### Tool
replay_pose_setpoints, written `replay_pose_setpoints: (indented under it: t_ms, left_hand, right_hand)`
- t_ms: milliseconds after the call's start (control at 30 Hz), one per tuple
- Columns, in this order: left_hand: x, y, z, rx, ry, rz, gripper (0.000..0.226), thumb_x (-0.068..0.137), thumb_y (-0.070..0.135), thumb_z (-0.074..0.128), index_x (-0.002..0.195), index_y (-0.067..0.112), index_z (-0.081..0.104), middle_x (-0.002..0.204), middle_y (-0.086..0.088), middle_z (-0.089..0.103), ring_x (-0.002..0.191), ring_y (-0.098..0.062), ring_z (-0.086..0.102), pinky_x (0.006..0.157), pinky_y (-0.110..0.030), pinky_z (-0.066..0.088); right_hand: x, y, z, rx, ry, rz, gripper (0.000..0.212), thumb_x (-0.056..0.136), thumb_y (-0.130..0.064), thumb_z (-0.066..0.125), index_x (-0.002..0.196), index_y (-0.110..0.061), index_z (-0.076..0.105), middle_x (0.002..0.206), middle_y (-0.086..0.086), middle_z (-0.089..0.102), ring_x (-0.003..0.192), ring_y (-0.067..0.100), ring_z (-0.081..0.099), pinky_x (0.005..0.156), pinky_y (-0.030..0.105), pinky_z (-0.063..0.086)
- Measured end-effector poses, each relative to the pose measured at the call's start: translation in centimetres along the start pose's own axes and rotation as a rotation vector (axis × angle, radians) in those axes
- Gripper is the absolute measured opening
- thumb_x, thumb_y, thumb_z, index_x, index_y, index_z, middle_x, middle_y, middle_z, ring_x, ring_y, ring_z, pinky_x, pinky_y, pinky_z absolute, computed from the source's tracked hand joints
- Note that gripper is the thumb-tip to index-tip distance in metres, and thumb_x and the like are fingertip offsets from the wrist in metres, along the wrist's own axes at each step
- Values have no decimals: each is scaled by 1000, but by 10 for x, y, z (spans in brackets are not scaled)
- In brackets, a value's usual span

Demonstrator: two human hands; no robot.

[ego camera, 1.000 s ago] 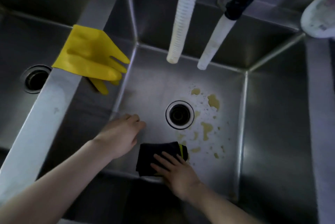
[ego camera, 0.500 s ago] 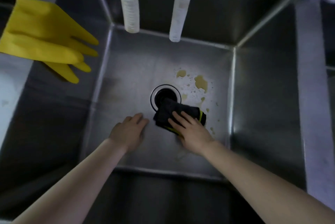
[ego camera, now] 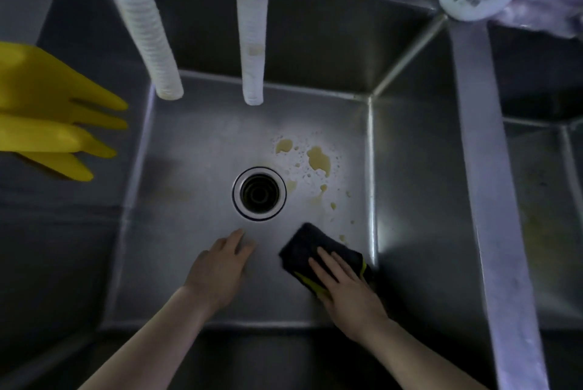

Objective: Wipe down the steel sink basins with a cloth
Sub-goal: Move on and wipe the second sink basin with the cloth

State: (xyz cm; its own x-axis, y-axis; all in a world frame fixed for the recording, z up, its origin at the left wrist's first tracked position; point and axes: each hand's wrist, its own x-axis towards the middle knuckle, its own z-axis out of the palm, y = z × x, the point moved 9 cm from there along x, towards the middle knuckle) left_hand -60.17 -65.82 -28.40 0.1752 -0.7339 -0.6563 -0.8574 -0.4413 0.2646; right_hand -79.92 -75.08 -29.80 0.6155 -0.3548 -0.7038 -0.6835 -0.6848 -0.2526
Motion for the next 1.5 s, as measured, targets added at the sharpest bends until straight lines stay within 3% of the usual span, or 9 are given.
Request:
replay_pose_setpoints:
  t_ms: [167, 367, 567, 667, 767, 867, 1000, 1200, 1500]
  left_hand:
    - [16, 5, -14, 46, 57, 5, 59, 93, 26, 45, 148, 29, 21, 160, 0, 6, 139, -25, 27, 104, -41, 42]
    - [31, 13, -20, 46, 61, -2, 56, 94, 25, 43, 146, 27, 23, 160, -1, 8, 141, -27, 23, 105, -43, 40]
    - [28, 24, -13, 78, 49, -11, 55, 95, 27, 43, 146, 26, 23, 158, -2, 13, 141, -26, 22, 105, -42, 38]
    - [28, 31, -12, 68, 44, -10, 55, 95, 27, 42, 147, 26, 22, 159, -2, 11, 142, -25, 19, 107, -42, 35]
    - [31, 36, -13, 54, 51, 6, 56, 95, 26, 42, 147, 26, 21, 157, -2, 12, 142, -26, 19, 107, -41, 35]
    - [39, 34, -16, 47, 86, 7, 56, 94, 26, 44, 146, 29, 22, 156, 0, 13, 142, -24, 20, 106, -40, 36]
    - [49, 20, -27, 76, 165, -13, 57, 93, 28, 42, 147, 31, 22, 159, -1, 8, 146, -23, 12, 111, -39, 30]
    - [54, -13, -49, 63, 249, -143, 65, 84, 25, 55, 146, 28, 33, 157, -9, 17, 144, -28, 21, 107, -41, 38]
    - [54, -36, -55, -8, 247, -213, 61, 84, 25, 56, 141, 27, 36, 148, -4, 30, 135, -25, 34, 103, -40, 43]
  right_hand:
    - [54, 25, -60, 87, 192, 118, 58, 101, -41, 35, 152, -39, 7, 160, -18, -12, 148, 13, -7, 112, 53, 32]
    - [124, 29, -134, 101, 287, 159, 56, 100, -41, 37, 152, -34, 15, 162, -12, -1, 149, 18, 0, 113, 58, 26]
    - [79, 7, -74, -36, 222, 16, 66, 97, -29, 43, 151, -41, 7, 161, -16, -6, 149, 16, -4, 114, 58, 21]
    - [44, -2, -32, 17, 169, 2, 66, 98, -30, 43, 152, -41, 5, 161, -16, -9, 149, 15, -5, 115, 54, 22]
    - [28, 7, -21, 155, 197, 130, 63, 101, -33, 39, 152, -38, 2, 161, -16, -13, 149, 15, -8, 114, 48, 29]
    - [42, 22, -44, 227, 267, 265, 64, 102, -34, 34, 153, -34, -4, 161, -11, -18, 149, 18, -11, 116, 49, 26]
    - [100, 40, -113, 327, 362, 370, 62, 101, -34, 34, 154, -30, 0, 162, -10, -14, 149, 20, -9, 115, 59, 20]
    - [183, 38, -194, 128, 362, 178, 65, 99, -25, 39, 152, -36, 4, 161, -15, -9, 149, 16, -9, 114, 66, 7]
    - [184, -43, -164, -72, 361, -133, 69, 96, -30, 46, 152, -36, 8, 162, -14, -1, 149, 17, -5, 113, 67, 4]
